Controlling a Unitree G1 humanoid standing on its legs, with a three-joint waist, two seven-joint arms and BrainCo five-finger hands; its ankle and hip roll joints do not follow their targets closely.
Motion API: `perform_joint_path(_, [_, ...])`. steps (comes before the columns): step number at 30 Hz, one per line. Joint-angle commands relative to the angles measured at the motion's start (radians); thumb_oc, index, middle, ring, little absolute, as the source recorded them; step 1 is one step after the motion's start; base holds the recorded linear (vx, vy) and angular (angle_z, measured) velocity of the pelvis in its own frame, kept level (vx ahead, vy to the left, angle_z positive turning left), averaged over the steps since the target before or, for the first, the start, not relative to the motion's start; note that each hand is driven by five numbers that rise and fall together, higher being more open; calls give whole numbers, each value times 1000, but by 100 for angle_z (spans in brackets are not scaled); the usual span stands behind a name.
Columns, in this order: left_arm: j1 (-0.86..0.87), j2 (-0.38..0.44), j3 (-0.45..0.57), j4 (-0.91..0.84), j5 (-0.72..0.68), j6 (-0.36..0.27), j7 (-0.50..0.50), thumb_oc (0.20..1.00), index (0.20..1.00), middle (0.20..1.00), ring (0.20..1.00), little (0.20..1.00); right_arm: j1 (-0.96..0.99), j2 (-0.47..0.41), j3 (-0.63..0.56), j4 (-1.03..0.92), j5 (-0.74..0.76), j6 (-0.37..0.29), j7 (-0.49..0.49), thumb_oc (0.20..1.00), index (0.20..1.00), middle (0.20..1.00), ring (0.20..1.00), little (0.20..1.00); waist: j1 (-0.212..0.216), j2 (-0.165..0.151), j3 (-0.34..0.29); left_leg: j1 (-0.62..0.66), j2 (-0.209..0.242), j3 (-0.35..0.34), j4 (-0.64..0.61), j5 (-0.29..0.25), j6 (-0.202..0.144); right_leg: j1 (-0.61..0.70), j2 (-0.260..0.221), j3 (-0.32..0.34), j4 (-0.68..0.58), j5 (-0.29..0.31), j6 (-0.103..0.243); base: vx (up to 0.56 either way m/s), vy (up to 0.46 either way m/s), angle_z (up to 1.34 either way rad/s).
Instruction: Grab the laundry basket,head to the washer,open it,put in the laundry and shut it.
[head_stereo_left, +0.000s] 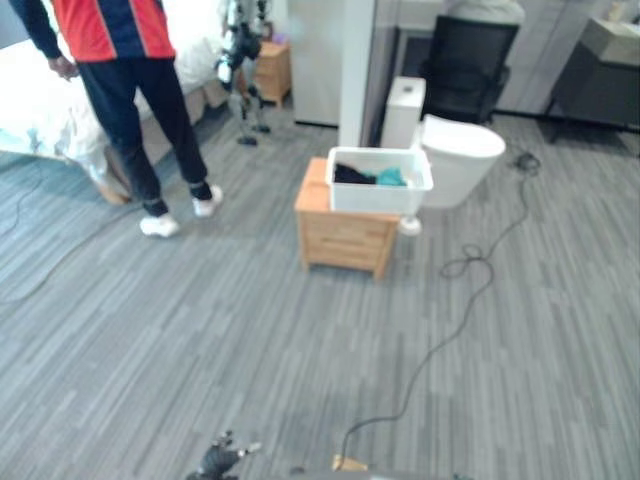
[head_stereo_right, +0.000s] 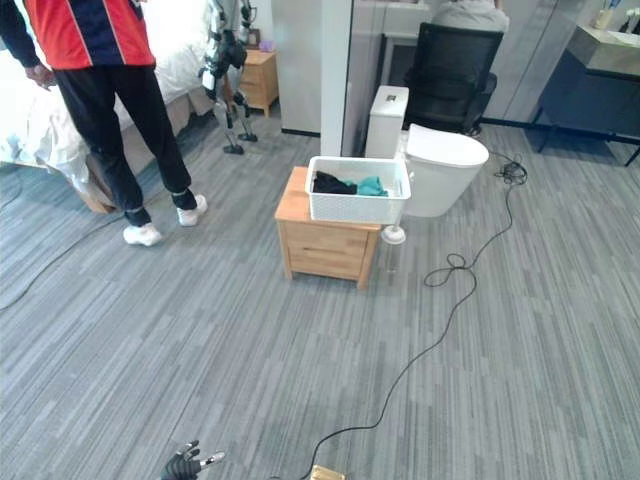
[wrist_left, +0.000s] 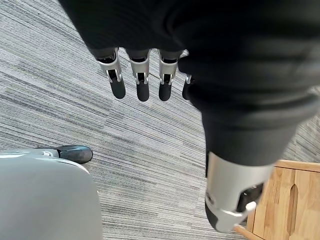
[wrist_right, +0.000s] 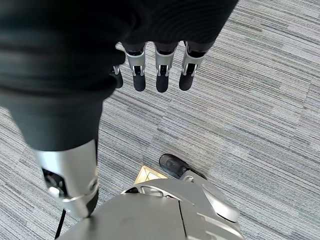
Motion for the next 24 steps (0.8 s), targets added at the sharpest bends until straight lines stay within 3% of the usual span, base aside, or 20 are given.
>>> perform_joint_path(1, [-79, -39, -29, 64, 27, -20, -9, 1000, 1000, 1000, 1000, 1000, -24, -36, 21, 109, -17, 7, -3, 1000, 1000, 1000, 1000, 1000, 9, 33, -14, -4, 78, -29, 12, -24, -61, -3, -81, -26, 5, 13, 106, 0, 0, 0])
perform_joint_path(24, [-76, -39, -31, 56, 17, -15, -15, 1000, 1000, 1000, 1000, 1000, -24, -31, 25, 107, -11, 8, 3, 1000, 1000, 1000, 1000, 1000, 9, 29, -15, -7, 75, -23, 12, -27, -59, -6, -83, -24, 5, 14, 106, 0, 0, 0])
